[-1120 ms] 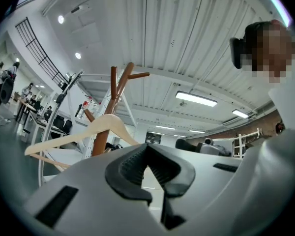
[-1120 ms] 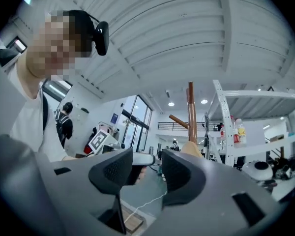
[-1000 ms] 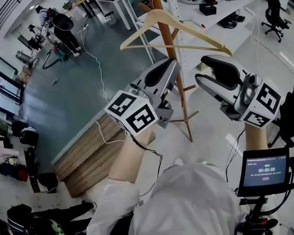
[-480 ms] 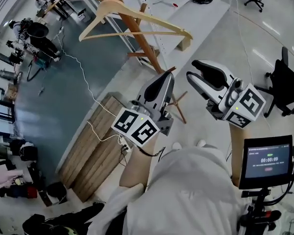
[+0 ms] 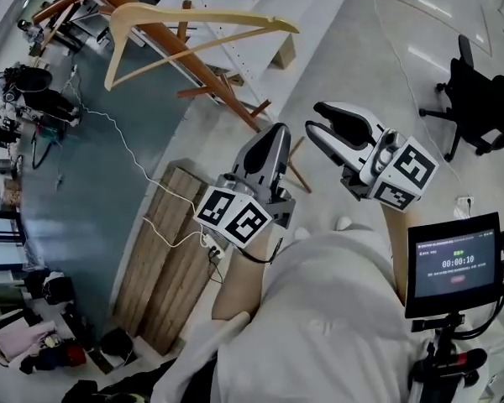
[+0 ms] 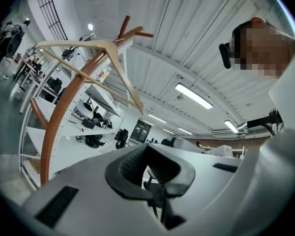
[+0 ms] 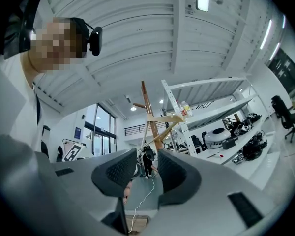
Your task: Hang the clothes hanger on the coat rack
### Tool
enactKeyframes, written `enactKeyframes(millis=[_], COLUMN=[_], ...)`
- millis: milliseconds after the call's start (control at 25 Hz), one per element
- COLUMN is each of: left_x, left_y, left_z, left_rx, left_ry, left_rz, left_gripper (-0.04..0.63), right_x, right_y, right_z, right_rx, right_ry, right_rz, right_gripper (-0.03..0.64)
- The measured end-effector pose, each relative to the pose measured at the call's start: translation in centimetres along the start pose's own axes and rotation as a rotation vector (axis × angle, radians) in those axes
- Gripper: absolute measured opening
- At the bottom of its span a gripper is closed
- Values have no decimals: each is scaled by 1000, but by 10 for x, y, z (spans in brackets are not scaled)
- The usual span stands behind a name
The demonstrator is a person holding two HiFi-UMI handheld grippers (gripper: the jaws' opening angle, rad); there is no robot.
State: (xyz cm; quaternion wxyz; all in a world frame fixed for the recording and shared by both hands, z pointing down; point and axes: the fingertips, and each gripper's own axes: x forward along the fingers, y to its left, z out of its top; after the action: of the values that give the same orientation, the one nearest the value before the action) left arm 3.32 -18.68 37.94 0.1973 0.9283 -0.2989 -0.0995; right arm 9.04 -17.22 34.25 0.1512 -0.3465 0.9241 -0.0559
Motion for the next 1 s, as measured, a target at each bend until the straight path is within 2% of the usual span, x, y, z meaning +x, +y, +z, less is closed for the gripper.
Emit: enactKeyframes(millis=[240,280,320,480,1000], left_x=[3,2,2,1,-8], left_y=[0,1,1,1,4], left_z=[-1,-1,-1,-1,1], left_rx=[3,4,2,-3,38], left_ry=[11,13,13,6,12], left_rz=[15,18,20,22,77], left_gripper=[6,6,6,6,5], right_x=[-7,-7,-7,-7,2], right_y=[-4,-5,-6,-3,5], right_z=[1,1,1,3,4], right_rx=[30,31,31,57,29], right_ry=[-11,-15,-19,-42,-45], right_rz=[-18,-25,-33,-25,-14], right_gripper=[147,138,96,95,95])
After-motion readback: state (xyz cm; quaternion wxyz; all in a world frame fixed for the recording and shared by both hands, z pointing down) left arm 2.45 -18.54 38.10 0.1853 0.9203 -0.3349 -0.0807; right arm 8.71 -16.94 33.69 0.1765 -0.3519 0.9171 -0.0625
